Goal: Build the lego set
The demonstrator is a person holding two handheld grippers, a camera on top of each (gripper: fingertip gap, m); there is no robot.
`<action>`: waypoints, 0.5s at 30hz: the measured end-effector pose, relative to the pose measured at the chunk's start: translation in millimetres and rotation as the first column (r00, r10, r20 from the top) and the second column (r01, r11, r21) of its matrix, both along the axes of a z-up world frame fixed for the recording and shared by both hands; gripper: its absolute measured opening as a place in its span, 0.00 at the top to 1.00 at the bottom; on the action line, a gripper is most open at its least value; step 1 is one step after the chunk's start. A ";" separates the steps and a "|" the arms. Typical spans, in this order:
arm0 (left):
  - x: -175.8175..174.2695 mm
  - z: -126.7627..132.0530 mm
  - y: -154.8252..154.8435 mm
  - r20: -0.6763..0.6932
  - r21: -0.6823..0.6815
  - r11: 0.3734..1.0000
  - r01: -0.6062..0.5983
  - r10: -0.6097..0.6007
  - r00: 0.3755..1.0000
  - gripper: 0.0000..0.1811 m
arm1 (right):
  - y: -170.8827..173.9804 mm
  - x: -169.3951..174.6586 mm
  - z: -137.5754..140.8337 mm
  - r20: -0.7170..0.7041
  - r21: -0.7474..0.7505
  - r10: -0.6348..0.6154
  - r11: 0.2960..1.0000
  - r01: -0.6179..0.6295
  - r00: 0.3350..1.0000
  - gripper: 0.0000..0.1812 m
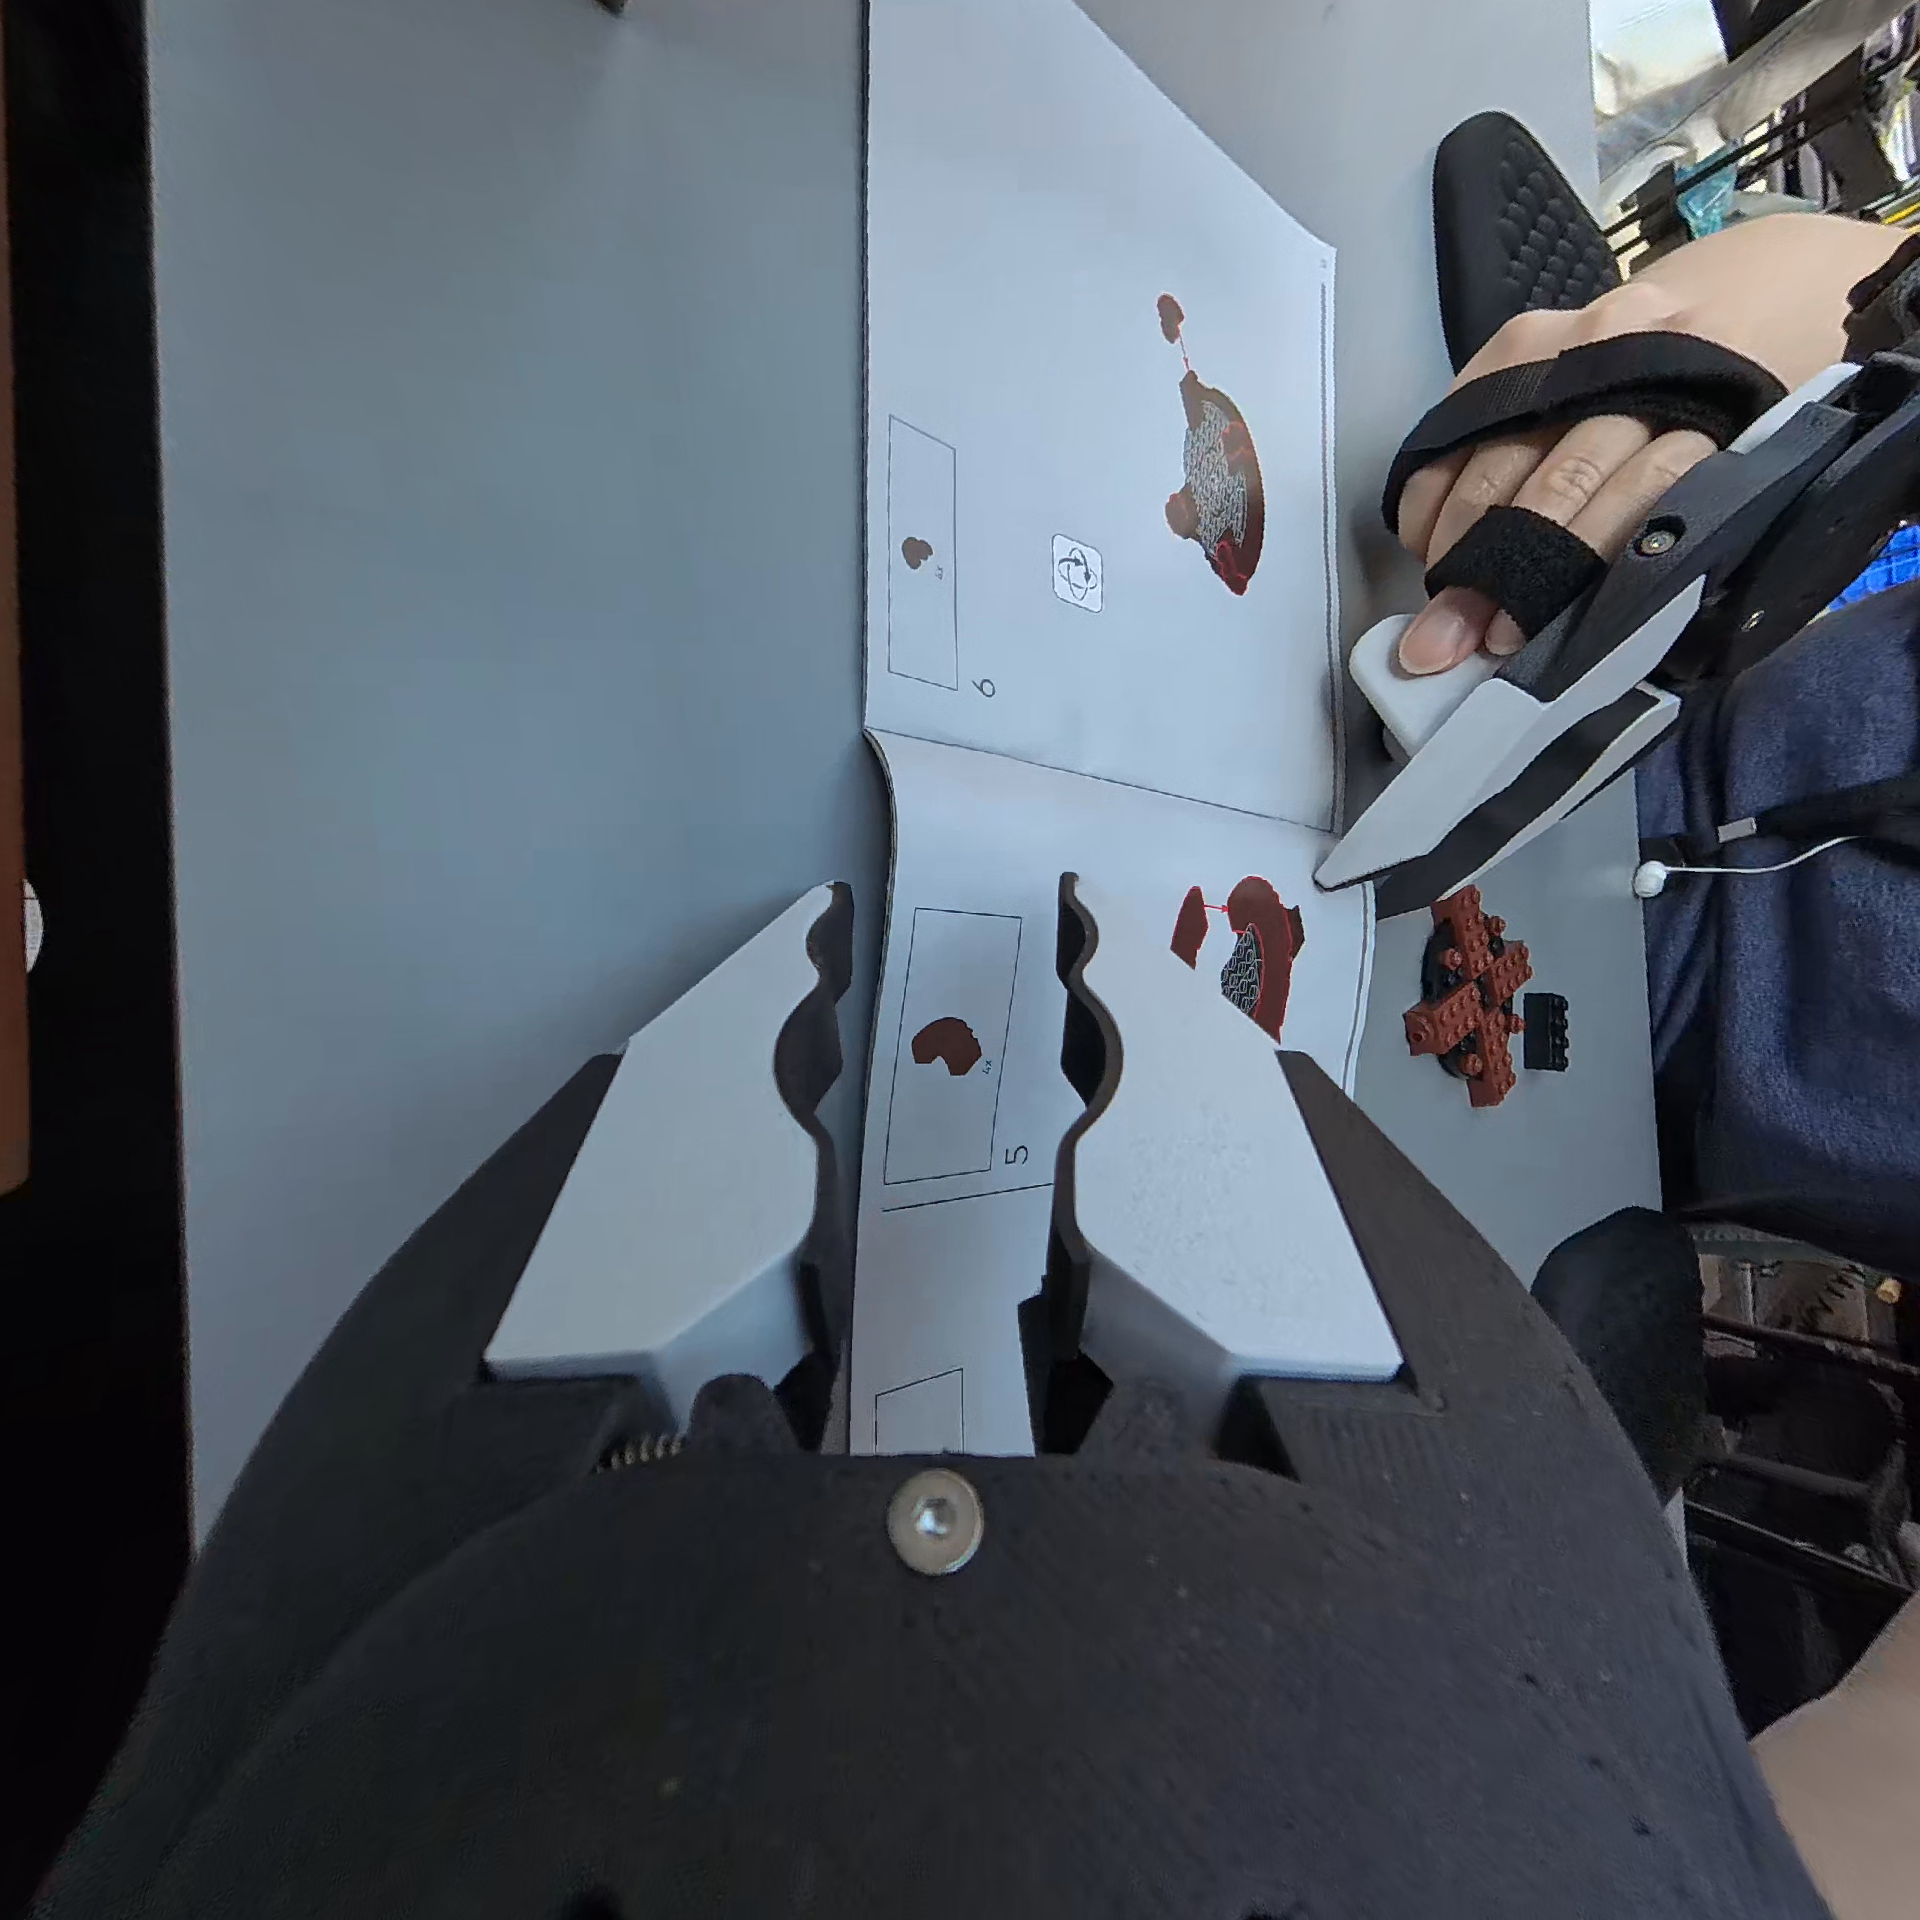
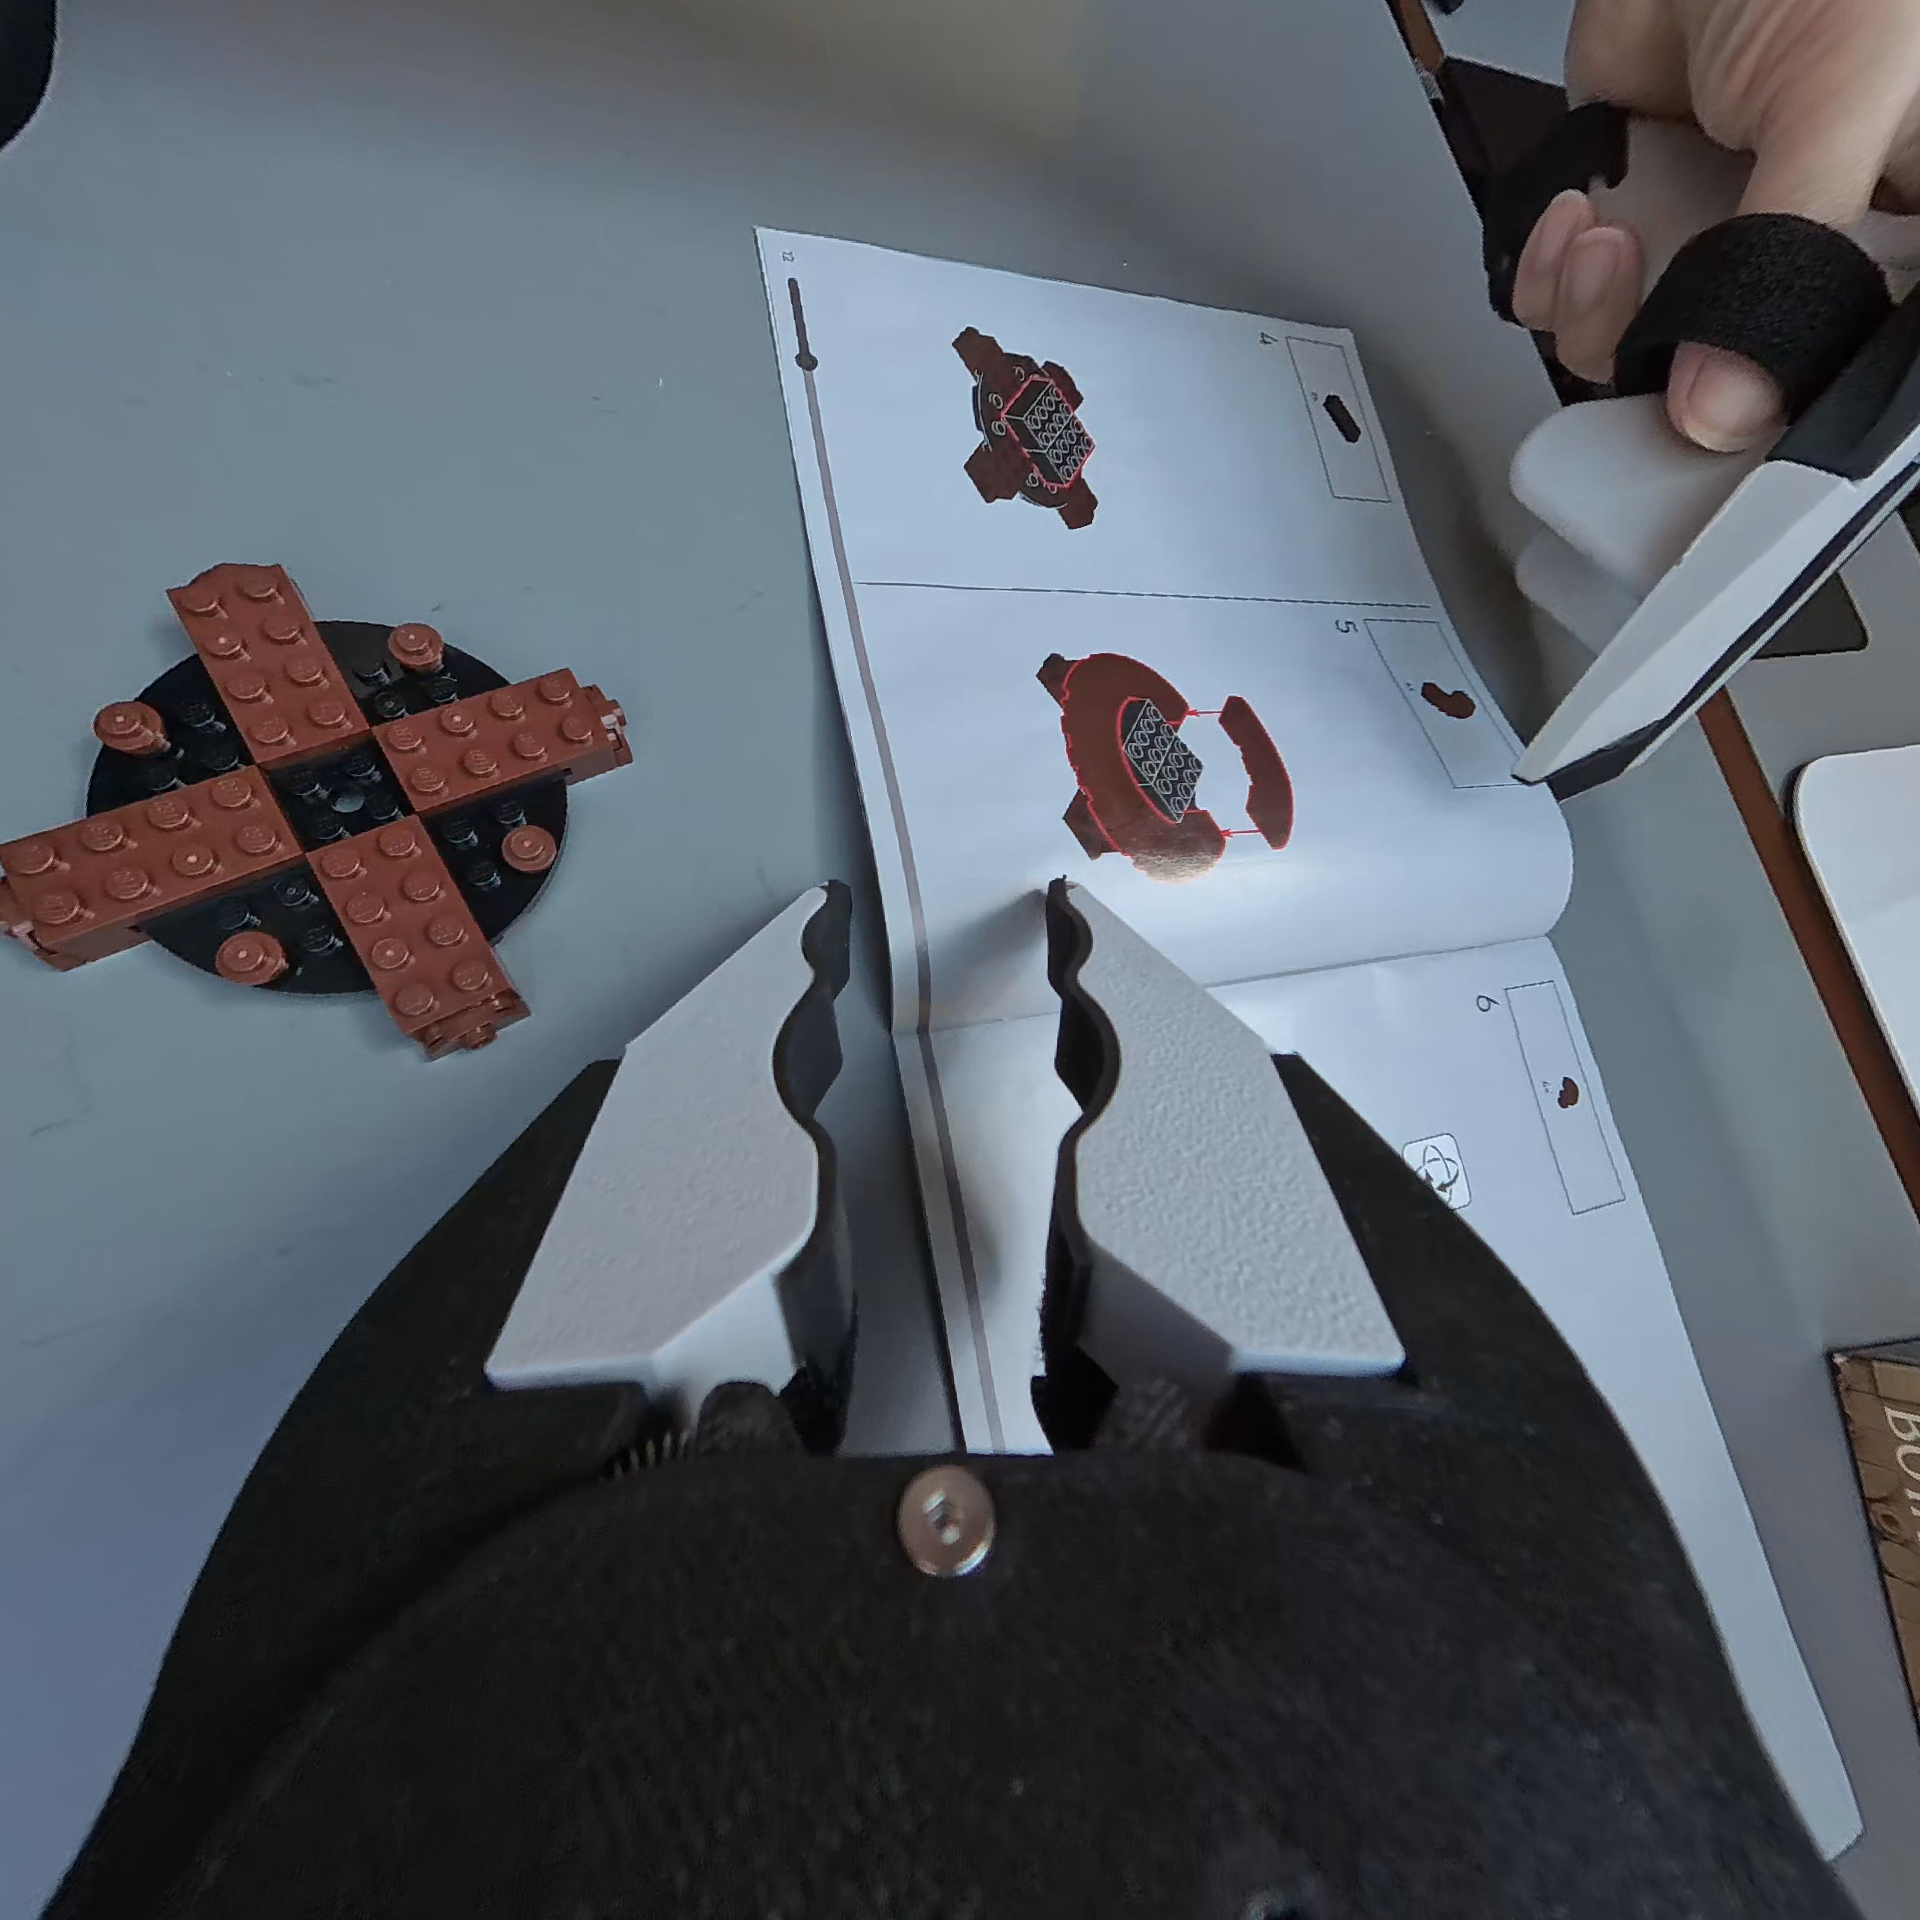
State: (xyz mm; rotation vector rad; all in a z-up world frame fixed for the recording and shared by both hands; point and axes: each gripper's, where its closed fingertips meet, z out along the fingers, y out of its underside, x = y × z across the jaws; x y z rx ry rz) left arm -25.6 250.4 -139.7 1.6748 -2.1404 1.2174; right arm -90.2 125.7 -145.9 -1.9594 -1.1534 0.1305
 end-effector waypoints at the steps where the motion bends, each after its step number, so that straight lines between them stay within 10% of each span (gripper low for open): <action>1: 0.3 -0.5 0.0 0.000 -0.012 1.000 -0.001 0.001 1.000 0.80 | 0.1 -0.1 0.1 0.001 0.000 0.000 1.000 0.000 1.000 0.79; 15: -6.4 10.7 -5.9 -0.028 -0.047 0.999 -0.013 0.012 1.000 0.94 | 0.1 -0.2 0.1 0.008 0.046 0.007 0.999 -0.008 1.000 0.82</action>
